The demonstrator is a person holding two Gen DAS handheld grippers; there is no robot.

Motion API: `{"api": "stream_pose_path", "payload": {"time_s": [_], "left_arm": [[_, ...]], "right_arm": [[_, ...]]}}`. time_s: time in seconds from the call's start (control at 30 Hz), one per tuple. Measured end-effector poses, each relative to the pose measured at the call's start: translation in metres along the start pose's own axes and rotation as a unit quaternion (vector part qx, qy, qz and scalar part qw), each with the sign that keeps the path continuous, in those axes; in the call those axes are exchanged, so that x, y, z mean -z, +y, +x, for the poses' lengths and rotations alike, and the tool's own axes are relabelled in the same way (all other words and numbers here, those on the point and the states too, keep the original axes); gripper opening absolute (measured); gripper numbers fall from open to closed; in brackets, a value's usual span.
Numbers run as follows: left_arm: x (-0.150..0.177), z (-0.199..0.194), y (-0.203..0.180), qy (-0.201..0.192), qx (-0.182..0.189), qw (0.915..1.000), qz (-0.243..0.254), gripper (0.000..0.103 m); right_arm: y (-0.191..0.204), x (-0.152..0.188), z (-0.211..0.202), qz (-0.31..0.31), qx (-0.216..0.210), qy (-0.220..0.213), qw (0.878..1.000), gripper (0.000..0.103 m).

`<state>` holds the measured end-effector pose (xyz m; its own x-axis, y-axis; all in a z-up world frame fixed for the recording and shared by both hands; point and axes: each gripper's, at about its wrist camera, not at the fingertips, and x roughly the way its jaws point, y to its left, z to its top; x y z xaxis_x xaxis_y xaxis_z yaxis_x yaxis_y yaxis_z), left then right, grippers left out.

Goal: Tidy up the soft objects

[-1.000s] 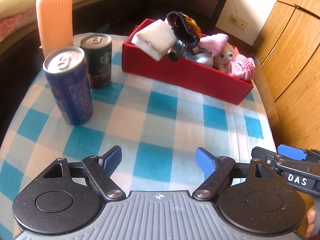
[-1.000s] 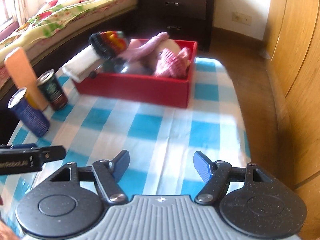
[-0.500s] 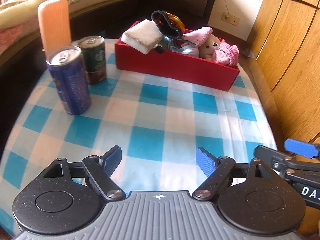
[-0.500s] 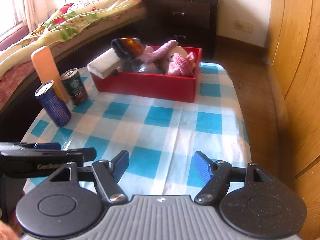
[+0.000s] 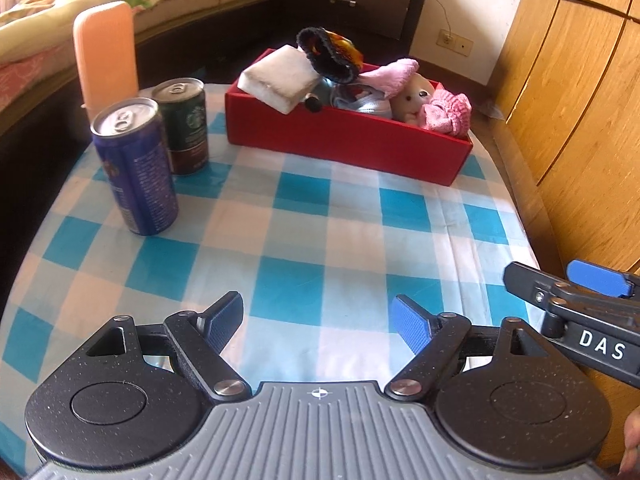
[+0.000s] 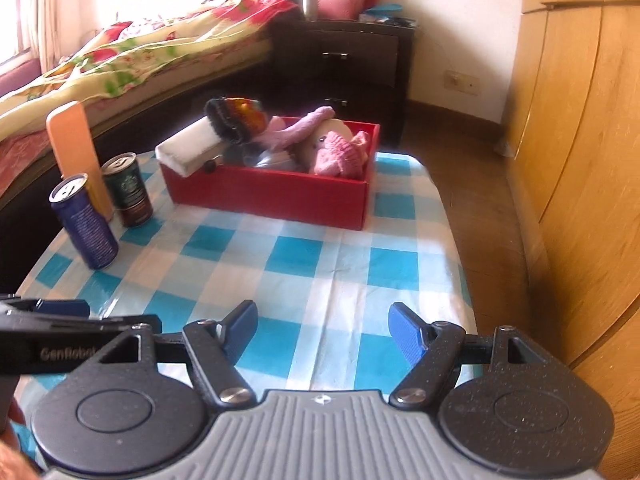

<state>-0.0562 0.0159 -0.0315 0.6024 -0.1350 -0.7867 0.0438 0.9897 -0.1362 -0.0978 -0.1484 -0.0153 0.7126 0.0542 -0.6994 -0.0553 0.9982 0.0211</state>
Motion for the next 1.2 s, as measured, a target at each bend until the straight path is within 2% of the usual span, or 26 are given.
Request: {"api": "stream_pose_path", "payload": {"time_s": [0.3, 1.2], "left_arm": [[-0.003, 0.008, -0.010, 0.003, 0.000, 1.0000, 0.008, 0.080], [-0.005, 0.004, -0.011, -0.012, -0.034, 0.9991, 0.023, 0.080]], "right_arm": [[-0.003, 0.004, 0.010, 0.001, 0.003, 0.008, 1.000, 0.050], [0.001, 0.005, 0.013, -0.006, 0.007, 0.006, 1.000, 0.050]]}}
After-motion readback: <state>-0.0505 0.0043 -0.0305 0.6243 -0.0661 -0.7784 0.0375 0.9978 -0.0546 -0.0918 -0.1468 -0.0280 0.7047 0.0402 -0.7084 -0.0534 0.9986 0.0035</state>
